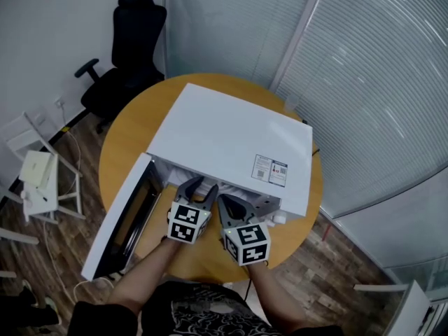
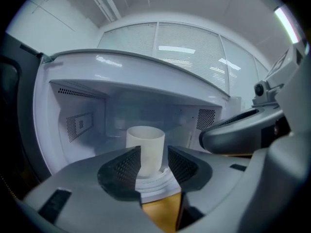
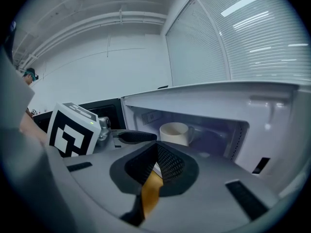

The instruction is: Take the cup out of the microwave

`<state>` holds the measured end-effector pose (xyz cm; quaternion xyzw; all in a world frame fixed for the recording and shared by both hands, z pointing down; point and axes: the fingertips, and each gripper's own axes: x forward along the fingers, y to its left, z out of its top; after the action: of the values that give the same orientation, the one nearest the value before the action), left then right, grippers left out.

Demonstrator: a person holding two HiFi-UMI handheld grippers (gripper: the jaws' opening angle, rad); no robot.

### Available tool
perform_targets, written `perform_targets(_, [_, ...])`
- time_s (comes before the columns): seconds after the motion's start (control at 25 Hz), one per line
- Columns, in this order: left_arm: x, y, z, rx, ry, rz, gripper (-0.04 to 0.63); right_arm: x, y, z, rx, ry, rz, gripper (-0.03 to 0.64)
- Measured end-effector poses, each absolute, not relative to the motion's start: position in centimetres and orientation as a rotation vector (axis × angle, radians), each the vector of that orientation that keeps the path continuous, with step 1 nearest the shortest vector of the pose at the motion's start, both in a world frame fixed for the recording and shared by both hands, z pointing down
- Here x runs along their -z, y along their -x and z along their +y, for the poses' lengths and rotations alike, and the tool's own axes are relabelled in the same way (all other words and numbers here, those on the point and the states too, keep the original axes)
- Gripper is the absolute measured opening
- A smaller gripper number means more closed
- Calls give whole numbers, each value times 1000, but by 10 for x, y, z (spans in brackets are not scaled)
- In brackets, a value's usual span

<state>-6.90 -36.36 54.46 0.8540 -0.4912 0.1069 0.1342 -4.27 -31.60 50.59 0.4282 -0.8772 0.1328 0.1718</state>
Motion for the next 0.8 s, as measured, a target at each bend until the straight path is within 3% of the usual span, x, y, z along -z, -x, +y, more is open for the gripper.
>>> perform_targets(0.44, [-564,67,-388,-345,-2495,-1327,328,-513,41,-330,-395,-1247,-2451,15])
perform_targets(0.8, [-570,62,-411,-334,-2534,-1277,398,-515,36,-341,-402,-1273,-2437,15])
